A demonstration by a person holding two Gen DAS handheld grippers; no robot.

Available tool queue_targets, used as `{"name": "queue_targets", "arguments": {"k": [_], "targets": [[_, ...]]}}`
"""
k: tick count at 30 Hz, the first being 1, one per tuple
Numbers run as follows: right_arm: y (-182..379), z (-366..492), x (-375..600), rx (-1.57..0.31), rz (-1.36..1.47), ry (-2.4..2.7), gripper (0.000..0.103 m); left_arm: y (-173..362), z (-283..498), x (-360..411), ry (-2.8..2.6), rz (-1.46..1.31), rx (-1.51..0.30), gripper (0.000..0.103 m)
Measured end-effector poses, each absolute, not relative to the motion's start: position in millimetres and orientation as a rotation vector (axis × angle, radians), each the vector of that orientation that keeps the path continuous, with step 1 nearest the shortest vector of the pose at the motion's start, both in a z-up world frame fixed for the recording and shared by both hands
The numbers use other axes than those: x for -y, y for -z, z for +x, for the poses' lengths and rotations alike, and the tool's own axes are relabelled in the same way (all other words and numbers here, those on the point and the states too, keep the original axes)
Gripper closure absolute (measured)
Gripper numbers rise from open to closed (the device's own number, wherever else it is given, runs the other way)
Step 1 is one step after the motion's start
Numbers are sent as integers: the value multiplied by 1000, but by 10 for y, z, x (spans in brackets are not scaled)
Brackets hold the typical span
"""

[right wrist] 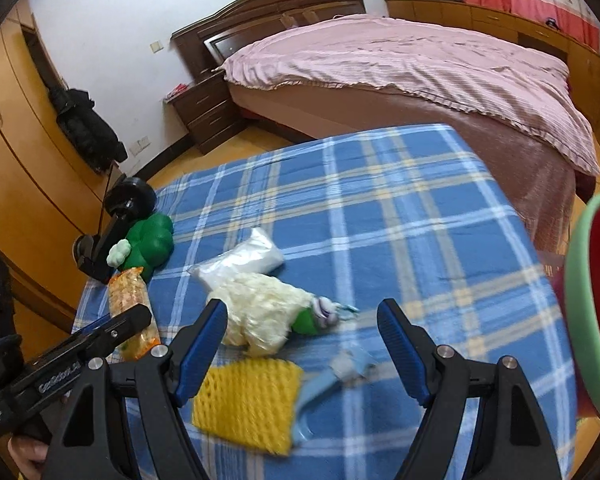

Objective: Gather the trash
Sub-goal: 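Grasp the snack bag with the left tool while the right tool grasps crumpled white paper, then carry the snack bag and crumpled paper over the red bucket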

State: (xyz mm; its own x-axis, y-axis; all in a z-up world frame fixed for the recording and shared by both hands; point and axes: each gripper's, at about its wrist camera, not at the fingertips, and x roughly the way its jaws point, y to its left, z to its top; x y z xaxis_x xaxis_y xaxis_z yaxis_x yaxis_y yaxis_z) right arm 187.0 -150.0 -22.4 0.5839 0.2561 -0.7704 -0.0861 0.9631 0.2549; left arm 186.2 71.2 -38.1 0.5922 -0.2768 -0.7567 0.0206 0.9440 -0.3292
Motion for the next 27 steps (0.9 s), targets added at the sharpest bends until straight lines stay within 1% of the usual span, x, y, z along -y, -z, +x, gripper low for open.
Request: {"name": "queue_targets", "arguments": {"k": [3, 5, 6, 8, 10, 13, 17, 27], "targets": [[278, 1936, 1406, -934, 184, -206, 25, 408, 1865, -734, 189, -295, -917, 53], [323, 1979, 1335, -943, 174, -214, 33, 436, 1876, -739, 199, -308, -922, 53], [334, 1991, 1318, -947, 175, -219, 39, 456, 1886, -737, 207, -312, -931, 53], [316, 1995, 1290, -930, 169, -220, 47, 494, 1908, -727, 221, -319, -952, 53], [294, 2001, 1274, -925, 183, -244, 61, 515, 1920, -714, 235, -320, -970, 53], [253, 1967, 1252, -902, 179, -256, 70, 497, 1913, -697, 246, -308, -970, 53], [124, 1827, 1273, -841, 192, -259, 73, 440, 1861, -675, 262, -298, -947, 53], [-330, 1374, 1486, -714, 212, -255, 73, 201, 1575, -548, 279, -290, -896, 53]]}}
